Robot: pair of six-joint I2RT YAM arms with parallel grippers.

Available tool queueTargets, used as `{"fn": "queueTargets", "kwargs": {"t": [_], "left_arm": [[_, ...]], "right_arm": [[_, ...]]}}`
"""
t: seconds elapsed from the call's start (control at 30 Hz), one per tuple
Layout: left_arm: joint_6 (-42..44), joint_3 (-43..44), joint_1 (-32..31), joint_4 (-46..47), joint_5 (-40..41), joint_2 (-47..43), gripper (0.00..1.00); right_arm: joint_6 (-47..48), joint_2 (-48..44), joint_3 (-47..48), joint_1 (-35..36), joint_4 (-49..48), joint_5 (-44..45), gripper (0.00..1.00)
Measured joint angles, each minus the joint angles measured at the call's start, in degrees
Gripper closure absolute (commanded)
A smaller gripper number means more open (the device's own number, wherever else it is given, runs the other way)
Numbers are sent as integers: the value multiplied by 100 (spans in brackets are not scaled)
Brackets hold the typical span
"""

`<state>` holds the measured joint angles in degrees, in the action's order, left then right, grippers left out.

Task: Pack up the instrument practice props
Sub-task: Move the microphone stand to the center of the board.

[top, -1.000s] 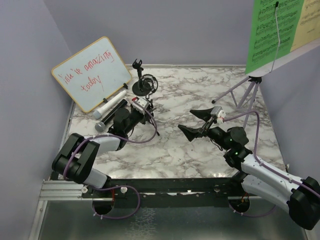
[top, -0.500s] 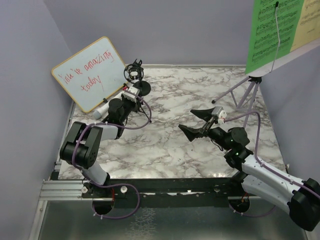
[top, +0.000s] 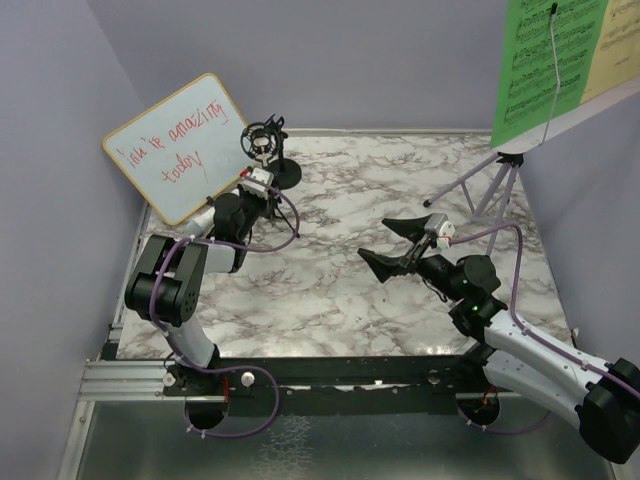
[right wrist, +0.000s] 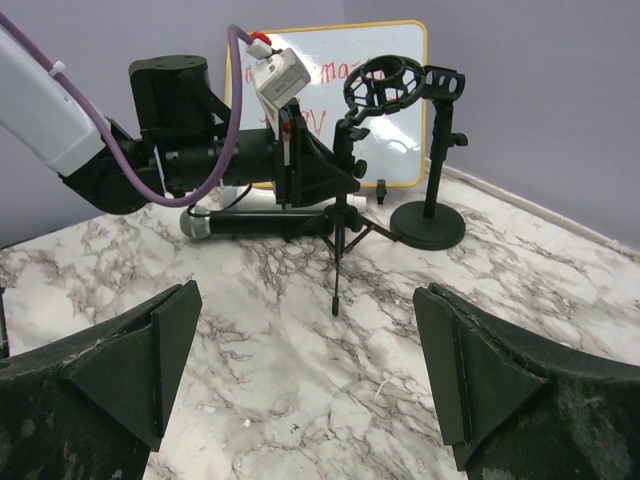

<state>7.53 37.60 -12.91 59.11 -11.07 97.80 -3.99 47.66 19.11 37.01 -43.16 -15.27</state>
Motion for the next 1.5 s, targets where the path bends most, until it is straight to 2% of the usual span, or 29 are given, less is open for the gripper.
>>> {"fn": "queueTargets", "kwargs": {"t": [0.2, 0.37, 0.53, 0.8, 1.1, 1.3, 1.5], "left_arm": [[0, 22, 44, 42, 7, 39, 74], [26, 15, 83, 46, 96, 35, 47], [48, -48, 160, 66, 256, 2, 36], [39, -170, 166, 101, 549, -107, 33], [-138, -188, 166, 225, 1185, -116, 40], [-299, -317, 103, 654, 1475, -96, 42], [-321, -595, -42, 1202, 1821, -11, 36]], "right_arm": [[9, -11, 0, 0, 46, 2, 5], [20, -11, 0, 0, 90, 9, 4], [20, -11, 0, 0, 103, 42, 4], [20, -52, 0, 0, 146, 68, 4], [22, -52, 0, 0, 238, 74, 4], [22, -52, 0, 0, 243, 87, 4], [20, -44, 0, 0, 254, 90, 4]]}}
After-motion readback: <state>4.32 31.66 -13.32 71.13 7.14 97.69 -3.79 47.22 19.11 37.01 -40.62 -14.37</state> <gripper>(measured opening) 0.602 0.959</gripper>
